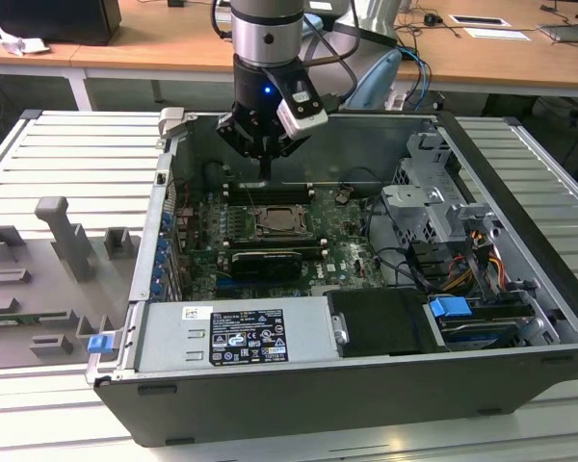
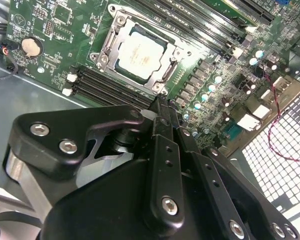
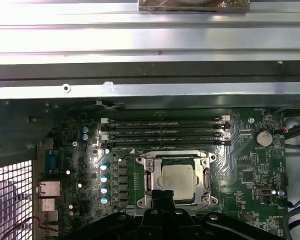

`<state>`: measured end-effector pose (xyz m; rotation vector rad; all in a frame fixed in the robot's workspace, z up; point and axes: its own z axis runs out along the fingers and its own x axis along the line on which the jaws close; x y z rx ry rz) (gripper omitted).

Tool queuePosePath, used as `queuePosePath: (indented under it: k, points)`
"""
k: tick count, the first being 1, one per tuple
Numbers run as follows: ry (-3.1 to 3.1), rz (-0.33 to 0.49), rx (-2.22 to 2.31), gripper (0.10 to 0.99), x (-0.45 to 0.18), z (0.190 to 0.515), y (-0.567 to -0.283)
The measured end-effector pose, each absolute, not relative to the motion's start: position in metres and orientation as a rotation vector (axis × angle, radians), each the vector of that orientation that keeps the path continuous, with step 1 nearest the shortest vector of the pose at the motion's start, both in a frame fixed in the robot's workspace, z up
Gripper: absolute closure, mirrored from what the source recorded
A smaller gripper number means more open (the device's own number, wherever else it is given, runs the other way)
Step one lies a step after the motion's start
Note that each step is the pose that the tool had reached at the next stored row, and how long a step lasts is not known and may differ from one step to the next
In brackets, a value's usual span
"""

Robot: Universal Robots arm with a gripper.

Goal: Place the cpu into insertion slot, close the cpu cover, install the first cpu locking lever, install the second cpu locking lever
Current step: 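Install the first cpu locking lever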

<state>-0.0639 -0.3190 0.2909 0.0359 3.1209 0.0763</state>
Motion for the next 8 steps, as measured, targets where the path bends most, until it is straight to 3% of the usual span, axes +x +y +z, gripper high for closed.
queuePosePath:
  k: [8]
  points:
    - [3.121, 0.079, 0.036, 0.98, -0.064, 0.2902, -0.319]
